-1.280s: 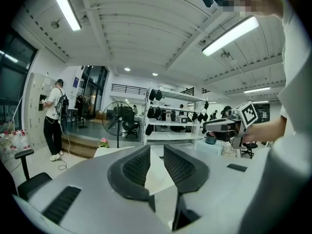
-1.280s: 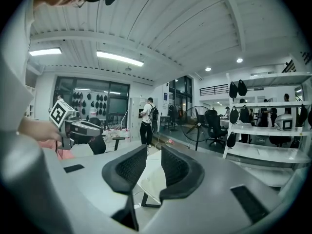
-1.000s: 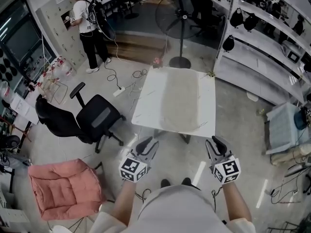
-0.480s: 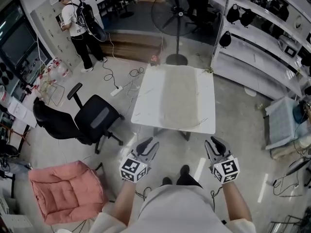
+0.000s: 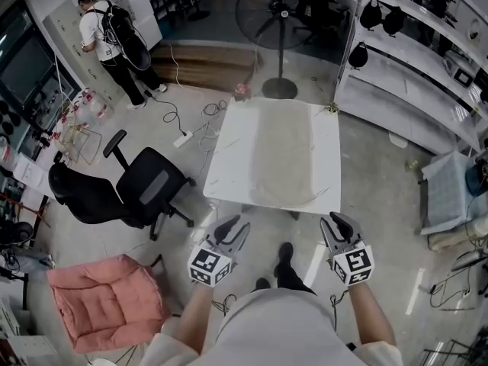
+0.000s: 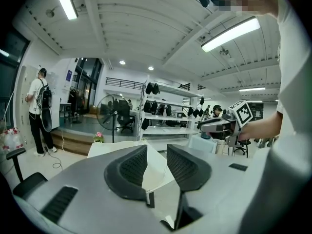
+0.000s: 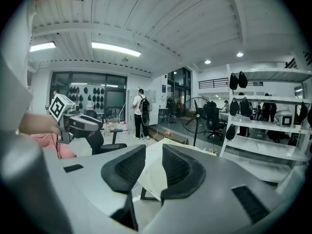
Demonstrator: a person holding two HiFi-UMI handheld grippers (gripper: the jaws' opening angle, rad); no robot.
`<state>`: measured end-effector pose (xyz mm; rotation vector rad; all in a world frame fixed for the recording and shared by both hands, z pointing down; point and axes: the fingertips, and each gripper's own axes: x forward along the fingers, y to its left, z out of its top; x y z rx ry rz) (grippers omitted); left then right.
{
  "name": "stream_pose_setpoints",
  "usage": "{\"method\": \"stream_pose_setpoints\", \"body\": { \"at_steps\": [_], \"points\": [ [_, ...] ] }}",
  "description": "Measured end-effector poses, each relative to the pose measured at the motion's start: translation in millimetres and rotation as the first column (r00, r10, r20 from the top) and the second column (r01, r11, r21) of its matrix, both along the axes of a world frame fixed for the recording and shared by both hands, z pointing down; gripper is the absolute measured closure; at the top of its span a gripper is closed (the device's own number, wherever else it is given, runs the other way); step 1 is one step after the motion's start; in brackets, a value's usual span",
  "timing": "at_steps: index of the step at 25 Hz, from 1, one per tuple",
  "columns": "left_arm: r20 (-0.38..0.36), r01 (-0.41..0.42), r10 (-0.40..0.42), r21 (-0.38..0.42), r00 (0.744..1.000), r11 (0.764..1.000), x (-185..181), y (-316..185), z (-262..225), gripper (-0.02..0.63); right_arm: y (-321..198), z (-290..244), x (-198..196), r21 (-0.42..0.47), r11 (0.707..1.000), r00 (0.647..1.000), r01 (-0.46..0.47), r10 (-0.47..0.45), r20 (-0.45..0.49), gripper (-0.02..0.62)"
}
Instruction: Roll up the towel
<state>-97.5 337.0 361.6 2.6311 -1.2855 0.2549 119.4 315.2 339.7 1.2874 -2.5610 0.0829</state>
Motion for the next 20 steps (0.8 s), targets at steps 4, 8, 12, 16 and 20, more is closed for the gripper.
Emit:
{"method": "stream_pose_setpoints", "body": {
  "at_steps": [4, 8, 12, 16, 20],
  "points": [
    [0.007, -0.006, 0.006, -0.014, 1.000, 1.000, 11, -36, 5, 0.463, -39, 8, 5, -0.022, 1.000, 1.000, 0.015, -0.015, -0.002, 0.474],
    [0.018, 0.001, 0.000, -0.046, 1.000, 0.999, 22, -79, 14, 0.463, -85, 23, 14, -0.061, 0.997, 0.999, 0.039, -0.040, -0.006, 0.474],
    [0.043, 0.000, 0.004, -0.080, 0.999, 0.997, 34, -116, 26, 0.463, -127, 39, 20, -0.104, 0.992, 0.997, 0.073, -0.075, -0.019, 0.476],
    [0.077, -0.014, 0.023, -0.113, 0.997, 0.993, 53, -146, 42, 0.462, -164, 60, 27, -0.145, 0.983, 0.993, 0.113, -0.118, -0.024, 0.477],
    [0.095, -0.012, 0.027, -0.152, 0.995, 0.988, 63, -173, 60, 0.460, -193, 83, 27, -0.188, 0.969, 0.985, 0.160, -0.168, -0.030, 0.479]
  ]
}}
